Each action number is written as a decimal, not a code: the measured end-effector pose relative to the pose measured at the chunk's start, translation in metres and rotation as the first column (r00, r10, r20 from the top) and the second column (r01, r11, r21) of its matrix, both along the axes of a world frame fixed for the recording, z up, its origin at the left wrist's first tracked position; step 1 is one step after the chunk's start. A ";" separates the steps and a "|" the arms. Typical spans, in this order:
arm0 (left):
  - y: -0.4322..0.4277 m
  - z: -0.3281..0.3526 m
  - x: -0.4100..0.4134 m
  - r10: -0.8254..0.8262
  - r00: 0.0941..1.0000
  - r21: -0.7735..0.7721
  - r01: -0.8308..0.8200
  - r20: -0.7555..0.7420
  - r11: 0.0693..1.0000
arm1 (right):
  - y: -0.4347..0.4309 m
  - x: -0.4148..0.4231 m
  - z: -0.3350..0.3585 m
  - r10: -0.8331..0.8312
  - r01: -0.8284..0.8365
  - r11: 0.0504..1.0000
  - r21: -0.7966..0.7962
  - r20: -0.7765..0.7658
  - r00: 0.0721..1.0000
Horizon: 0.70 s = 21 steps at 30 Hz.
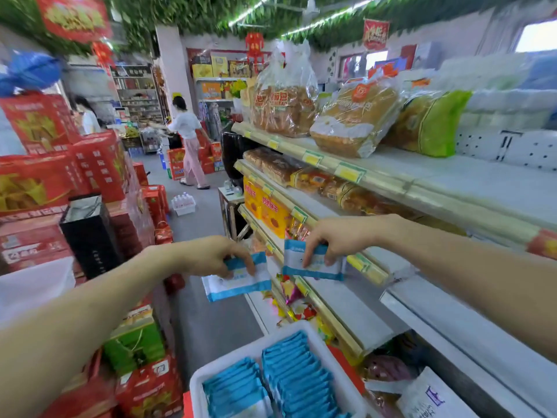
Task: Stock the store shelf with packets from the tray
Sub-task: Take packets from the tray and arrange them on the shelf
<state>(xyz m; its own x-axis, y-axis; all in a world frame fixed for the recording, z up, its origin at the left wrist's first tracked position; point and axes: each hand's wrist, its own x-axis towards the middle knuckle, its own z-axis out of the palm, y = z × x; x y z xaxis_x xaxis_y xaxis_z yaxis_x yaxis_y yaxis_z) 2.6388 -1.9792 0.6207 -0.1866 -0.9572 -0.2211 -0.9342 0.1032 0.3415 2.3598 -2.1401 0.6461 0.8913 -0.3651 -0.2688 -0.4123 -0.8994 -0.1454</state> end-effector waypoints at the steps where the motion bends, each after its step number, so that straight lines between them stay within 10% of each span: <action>1: -0.008 0.019 -0.002 -0.022 1.000 -0.023 0.022 0.008 0.999 | -0.002 -0.004 0.019 -0.002 0.002 1.000 -0.025 -0.004 1.000; 21: -0.194 0.223 -0.252 -0.551 0.834 -0.307 0.520 -0.018 0.797 | 0.010 -0.307 0.206 -0.522 0.561 0.808 -0.183 0.220 0.824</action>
